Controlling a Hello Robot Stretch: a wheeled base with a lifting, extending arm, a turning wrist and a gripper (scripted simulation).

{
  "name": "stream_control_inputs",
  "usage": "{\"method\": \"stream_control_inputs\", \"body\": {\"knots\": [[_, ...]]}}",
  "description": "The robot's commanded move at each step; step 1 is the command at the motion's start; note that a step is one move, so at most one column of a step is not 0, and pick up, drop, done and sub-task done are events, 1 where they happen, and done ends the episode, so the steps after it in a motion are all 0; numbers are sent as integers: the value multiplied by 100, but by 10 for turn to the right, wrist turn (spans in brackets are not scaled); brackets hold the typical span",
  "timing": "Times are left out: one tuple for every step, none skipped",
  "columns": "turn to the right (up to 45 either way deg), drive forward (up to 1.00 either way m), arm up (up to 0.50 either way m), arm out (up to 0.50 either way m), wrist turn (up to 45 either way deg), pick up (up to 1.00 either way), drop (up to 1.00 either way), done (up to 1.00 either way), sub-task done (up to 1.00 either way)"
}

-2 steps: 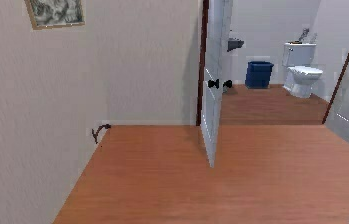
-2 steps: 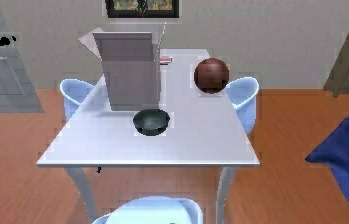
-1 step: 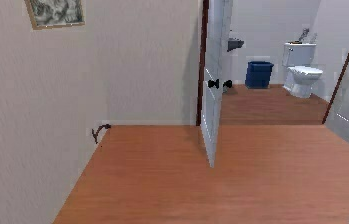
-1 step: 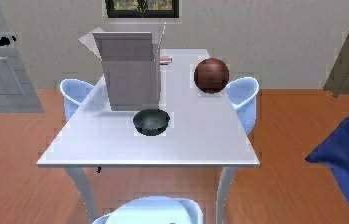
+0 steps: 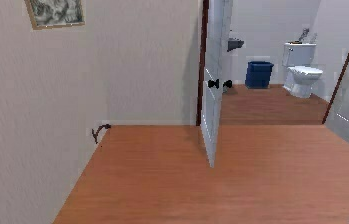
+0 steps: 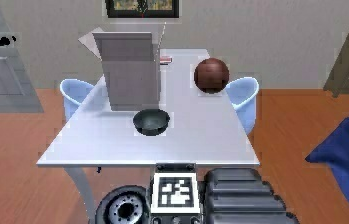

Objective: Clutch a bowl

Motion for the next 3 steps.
{"method": "stream_control_inputs", "body": {"knots": [[0,0,0,46,0,0,0,0,0],[0,0,0,0,450,0,0,0,0],[0,0,0,0,450,0,0,0,0]]}}
